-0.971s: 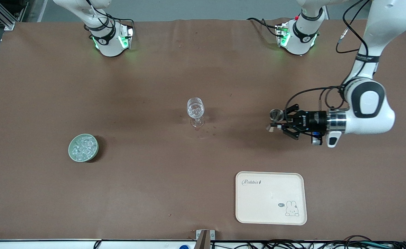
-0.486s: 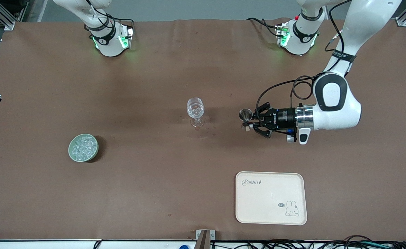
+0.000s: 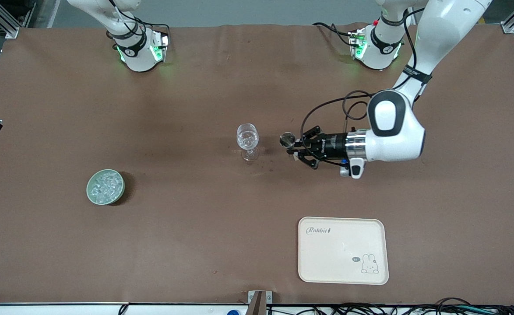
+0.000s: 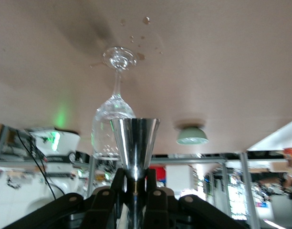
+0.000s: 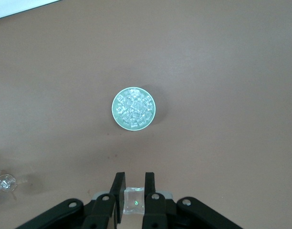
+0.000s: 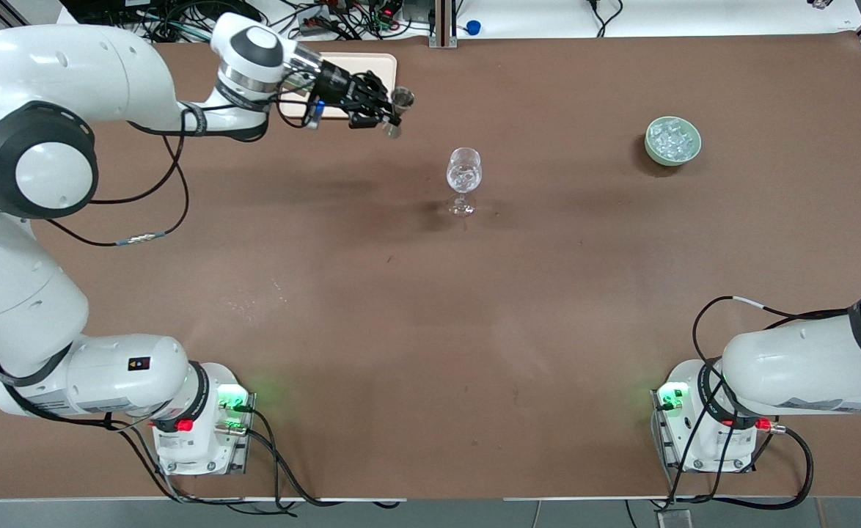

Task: Pour wine and add ice with both arms
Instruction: 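Carry the silver jigger over the wine glass with the left gripper, then tilt the jigger with the left gripper to pour into the glass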

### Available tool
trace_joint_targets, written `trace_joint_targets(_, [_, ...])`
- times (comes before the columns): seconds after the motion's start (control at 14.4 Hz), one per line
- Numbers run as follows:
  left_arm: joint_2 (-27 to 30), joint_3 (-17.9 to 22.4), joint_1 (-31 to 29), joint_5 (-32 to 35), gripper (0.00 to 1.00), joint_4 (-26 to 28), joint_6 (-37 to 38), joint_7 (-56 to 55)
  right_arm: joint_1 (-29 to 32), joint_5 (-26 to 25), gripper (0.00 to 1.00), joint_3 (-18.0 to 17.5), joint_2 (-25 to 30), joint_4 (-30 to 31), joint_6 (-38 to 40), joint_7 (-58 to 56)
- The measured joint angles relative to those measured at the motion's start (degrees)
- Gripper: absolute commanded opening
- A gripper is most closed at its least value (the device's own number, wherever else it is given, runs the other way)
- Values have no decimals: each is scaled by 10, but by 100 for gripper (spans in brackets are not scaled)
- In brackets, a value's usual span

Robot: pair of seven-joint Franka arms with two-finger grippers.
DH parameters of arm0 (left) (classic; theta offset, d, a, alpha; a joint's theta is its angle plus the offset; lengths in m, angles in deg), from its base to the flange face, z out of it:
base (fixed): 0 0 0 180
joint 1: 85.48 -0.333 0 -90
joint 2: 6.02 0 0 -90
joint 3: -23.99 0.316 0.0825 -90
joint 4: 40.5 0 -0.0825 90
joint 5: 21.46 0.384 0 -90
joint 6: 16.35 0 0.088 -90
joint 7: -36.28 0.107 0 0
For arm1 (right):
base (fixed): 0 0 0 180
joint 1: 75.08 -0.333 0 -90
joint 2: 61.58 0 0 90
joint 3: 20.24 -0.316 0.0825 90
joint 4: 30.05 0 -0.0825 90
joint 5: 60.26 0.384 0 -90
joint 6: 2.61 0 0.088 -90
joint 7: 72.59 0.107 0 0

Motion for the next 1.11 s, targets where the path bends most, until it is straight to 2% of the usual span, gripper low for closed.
trace_joint_targets(0.49, [-5,-46,22,33,1,-4,-77,-35,0,0,1,0,0,1,0,0])
trace_joint_targets(0.69, [-5,-54,25,67,1,-5,-83,-45,0,0,1,0,0,1,0,0])
trace_joint_targets(1.11, [-14,-57,58,156,1,-12,-149,-108,0,0,1,0,0,1,0,0])
